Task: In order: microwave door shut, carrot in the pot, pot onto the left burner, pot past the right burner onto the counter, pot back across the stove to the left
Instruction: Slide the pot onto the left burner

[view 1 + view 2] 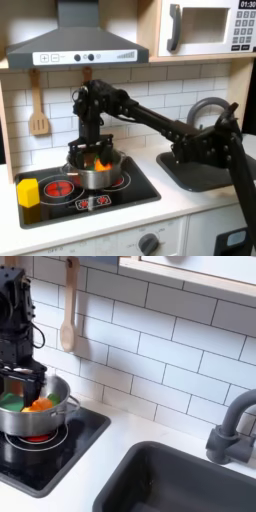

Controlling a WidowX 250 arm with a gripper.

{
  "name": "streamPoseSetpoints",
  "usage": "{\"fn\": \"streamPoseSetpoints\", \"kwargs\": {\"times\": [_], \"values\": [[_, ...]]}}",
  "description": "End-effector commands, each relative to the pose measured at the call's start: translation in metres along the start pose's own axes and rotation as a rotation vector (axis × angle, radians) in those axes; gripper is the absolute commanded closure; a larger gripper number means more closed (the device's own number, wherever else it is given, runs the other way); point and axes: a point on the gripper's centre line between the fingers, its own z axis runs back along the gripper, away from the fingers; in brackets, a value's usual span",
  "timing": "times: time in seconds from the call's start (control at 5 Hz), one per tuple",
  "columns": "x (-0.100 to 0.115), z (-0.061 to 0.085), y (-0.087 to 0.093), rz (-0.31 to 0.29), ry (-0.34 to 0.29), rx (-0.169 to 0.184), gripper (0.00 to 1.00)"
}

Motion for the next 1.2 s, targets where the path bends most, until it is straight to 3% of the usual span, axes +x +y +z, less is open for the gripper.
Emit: {"fn": "streamPoseSetpoints", "kwargs": {"times": [0.0, 1.0], "values": [[-0.004, -0.001, 0.016, 0.018, 0.005, 0.011, 0.0], [-0.008, -0.007, 0.046, 0.06, 0.026, 0.016, 0.0]]}}
